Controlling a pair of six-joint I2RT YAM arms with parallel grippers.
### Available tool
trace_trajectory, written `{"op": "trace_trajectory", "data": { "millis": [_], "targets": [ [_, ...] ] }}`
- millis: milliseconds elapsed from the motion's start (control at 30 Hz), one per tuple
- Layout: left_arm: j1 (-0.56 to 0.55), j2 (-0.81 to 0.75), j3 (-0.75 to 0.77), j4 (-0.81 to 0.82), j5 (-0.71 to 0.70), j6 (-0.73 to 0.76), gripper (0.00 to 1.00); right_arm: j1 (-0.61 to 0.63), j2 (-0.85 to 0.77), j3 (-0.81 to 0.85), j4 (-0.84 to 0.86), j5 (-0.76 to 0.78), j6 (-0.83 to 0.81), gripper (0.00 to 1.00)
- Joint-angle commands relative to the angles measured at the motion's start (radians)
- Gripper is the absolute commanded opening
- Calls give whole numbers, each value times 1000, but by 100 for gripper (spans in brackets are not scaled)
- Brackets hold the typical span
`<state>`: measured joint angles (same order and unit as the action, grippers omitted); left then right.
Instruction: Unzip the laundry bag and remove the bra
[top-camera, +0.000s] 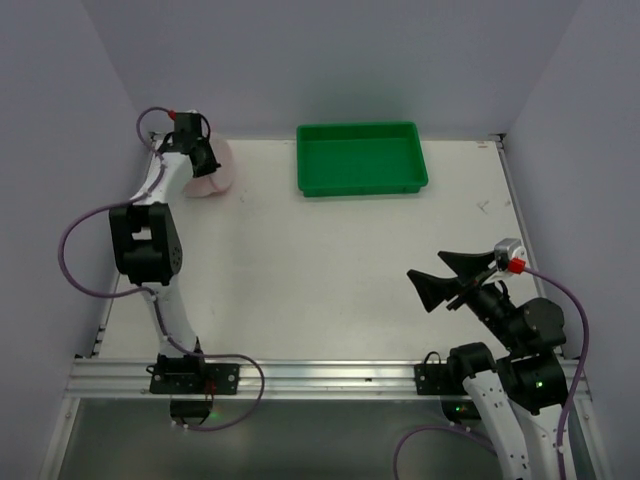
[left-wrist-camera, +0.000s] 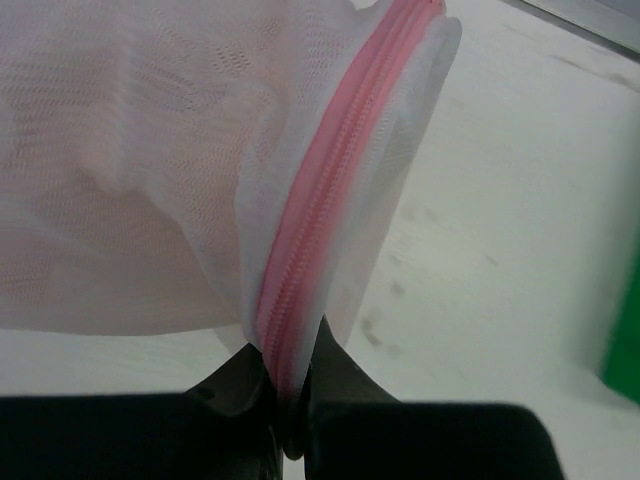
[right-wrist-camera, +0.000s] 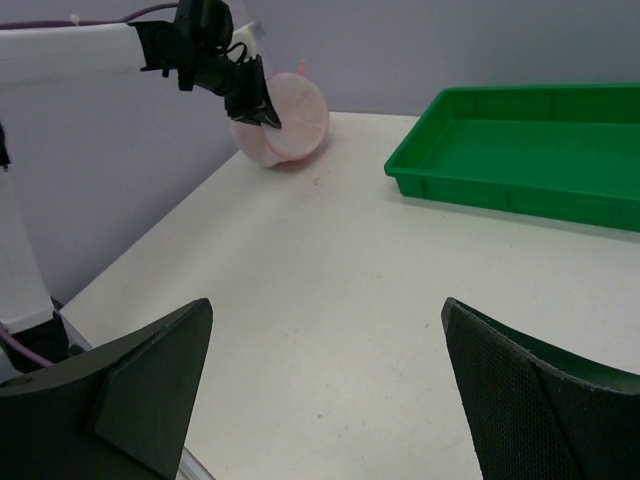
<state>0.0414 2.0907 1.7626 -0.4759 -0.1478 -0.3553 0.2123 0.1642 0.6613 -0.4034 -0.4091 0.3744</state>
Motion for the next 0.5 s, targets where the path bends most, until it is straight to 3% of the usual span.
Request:
{"op": "trace_trajectory", "data": {
  "millis": [0,133,267,400,467],
  "targets": [
    [-148,-308,-167,55,373,-94,0,1,12,30,35,-28,20,99],
    [-283,-590,-502,222,557,-241,0,1,61,38,14,52,87,99],
    [-455,-739,-751,394,710,-373,0,1,130,47,14,4,124,99],
    [-575,-901,-1053,699,685,-528,0,2,158,21,67,-62,146,99],
    [-591,-928,-1149,761,645,-600,0,2,169,1,90,-59,156,99]
  ]
}}
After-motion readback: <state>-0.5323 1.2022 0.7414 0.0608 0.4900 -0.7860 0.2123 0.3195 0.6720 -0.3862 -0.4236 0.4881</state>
